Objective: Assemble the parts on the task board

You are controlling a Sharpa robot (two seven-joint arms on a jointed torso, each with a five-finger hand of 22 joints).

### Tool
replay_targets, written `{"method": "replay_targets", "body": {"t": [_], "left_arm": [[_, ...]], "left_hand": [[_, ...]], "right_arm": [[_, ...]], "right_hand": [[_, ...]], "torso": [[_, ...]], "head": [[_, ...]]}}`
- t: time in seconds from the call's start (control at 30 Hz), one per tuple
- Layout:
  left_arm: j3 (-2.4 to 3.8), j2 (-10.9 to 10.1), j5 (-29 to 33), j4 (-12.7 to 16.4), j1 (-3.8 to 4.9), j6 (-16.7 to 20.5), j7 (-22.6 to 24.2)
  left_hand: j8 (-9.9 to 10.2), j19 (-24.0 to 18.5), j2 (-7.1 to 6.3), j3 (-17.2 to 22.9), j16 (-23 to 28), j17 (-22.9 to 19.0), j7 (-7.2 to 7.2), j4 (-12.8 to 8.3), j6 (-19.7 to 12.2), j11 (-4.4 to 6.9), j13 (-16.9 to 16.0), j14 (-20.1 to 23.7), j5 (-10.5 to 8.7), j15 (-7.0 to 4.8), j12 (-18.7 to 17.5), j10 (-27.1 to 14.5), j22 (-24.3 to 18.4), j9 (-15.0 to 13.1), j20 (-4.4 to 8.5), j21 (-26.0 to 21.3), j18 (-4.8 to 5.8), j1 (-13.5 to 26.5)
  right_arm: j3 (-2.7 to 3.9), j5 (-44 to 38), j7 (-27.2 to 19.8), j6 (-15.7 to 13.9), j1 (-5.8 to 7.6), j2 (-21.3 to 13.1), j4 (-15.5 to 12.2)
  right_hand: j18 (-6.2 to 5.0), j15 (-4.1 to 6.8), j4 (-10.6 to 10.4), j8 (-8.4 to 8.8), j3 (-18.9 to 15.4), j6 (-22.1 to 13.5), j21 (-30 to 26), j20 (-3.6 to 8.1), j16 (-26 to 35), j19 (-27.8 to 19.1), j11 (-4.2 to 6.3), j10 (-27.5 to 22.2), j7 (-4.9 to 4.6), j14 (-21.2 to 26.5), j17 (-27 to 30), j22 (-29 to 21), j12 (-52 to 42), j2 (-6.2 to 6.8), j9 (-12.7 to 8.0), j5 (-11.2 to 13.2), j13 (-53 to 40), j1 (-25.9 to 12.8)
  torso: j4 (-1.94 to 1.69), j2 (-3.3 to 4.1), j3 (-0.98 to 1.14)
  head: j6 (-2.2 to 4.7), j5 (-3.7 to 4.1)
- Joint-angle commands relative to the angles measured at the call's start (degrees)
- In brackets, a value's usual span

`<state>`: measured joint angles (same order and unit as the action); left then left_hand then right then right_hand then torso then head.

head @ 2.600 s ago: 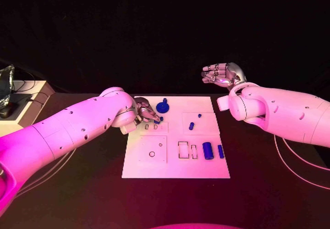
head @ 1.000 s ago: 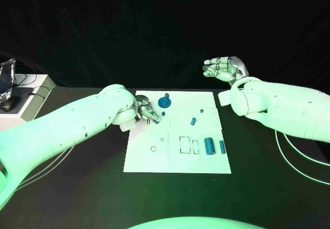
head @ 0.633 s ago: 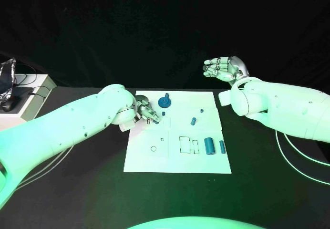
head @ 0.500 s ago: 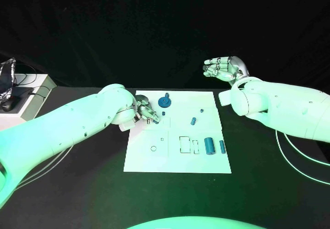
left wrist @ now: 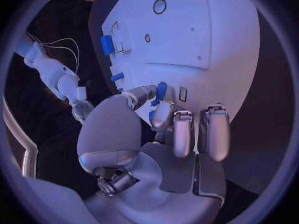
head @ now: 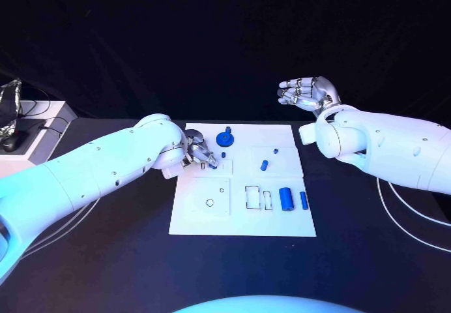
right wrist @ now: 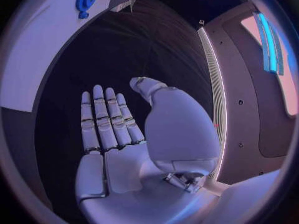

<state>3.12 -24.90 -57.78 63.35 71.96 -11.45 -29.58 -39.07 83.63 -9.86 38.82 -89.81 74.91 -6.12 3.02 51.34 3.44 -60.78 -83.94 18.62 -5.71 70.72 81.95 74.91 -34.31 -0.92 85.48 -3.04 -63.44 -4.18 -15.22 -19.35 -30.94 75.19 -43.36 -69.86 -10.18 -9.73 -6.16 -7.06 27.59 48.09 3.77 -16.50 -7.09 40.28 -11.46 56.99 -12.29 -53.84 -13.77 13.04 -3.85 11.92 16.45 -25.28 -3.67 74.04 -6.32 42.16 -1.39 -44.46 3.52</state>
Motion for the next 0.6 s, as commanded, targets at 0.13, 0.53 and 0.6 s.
{"method": "replay_targets", "body": {"t": [0.13,0.53,0.6], "left_arm": [[-0.32,0.3,-0.7,-0.3,-0.38,-2.9,-0.5],[-0.34,0.5,-0.4,-0.4,-0.39,-3.6,-0.4],[-0.34,0.6,-0.3,-0.4,-0.39,-3.7,-0.4]], "left_hand": [[-0.2,-0.1,0.93,2.5,-0.2,15.1,5.74,-1.9,6.3,0.06,-0.3,-6.1,0.39,-0.42,0.3,0.3,5.4,-13.4,0.25,-0.1,0.69,-0.5],[-0.3,0.1,1.4,2.8,-0.2,15.1,6.06,-0.3,7.2,0.25,-1.8,-6.1,1.11,-0.49,1.2,0.8,5.6,-13.9,0.3,0.0,0.73,0.8],[-0.3,0.1,1.43,2.9,-0.2,15.1,6.1,-0.1,7.3,0.27,-1.8,-6.1,1.33,-0.5,1.2,0.8,5.6,-14.0,0.31,0.0,0.74,1.0]], "right_arm": [[0.0,-0.4,-0.6,1.0,0.0,0.0,-0.1],[-0.01,-0.3,-0.5,1.0,-0.01,0.0,-0.1],[-0.01,-0.3,-0.5,1.0,-0.01,0.0,-0.1]], "right_hand": [[0.01,-0.34,0.2,0.29,-0.2,-0.5,-0.4,-0.09,0.4,-0.4,-0.41,-0.2,-2.69,0.0,0.1,0.0,0.3,0.02,-0.1,-0.4,0.1,-0.7],[0.05,-0.4,0.4,0.4,-0.3,-0.5,-0.4,-0.1,0.6,-0.6,-0.49,-0.3,-2.79,0.1,0.3,-0.4,0.3,-0.03,-0.2,-0.8,0.1,-0.7],[0.05,-0.42,0.4,0.42,-0.3,-0.5,-0.3,-0.1,0.6,-0.5,-0.49,-0.3,-2.8,0.1,0.4,-0.5,0.3,-0.07,-0.2,-1.0,0.1,-0.7]], "torso": [[0.04,-0.02,0.04],[0.04,-0.02,0.07],[0.05,-0.01,0.08]], "head": [[-0.06,0.08],[-0.09,0.17],[-0.05,0.17]]}}
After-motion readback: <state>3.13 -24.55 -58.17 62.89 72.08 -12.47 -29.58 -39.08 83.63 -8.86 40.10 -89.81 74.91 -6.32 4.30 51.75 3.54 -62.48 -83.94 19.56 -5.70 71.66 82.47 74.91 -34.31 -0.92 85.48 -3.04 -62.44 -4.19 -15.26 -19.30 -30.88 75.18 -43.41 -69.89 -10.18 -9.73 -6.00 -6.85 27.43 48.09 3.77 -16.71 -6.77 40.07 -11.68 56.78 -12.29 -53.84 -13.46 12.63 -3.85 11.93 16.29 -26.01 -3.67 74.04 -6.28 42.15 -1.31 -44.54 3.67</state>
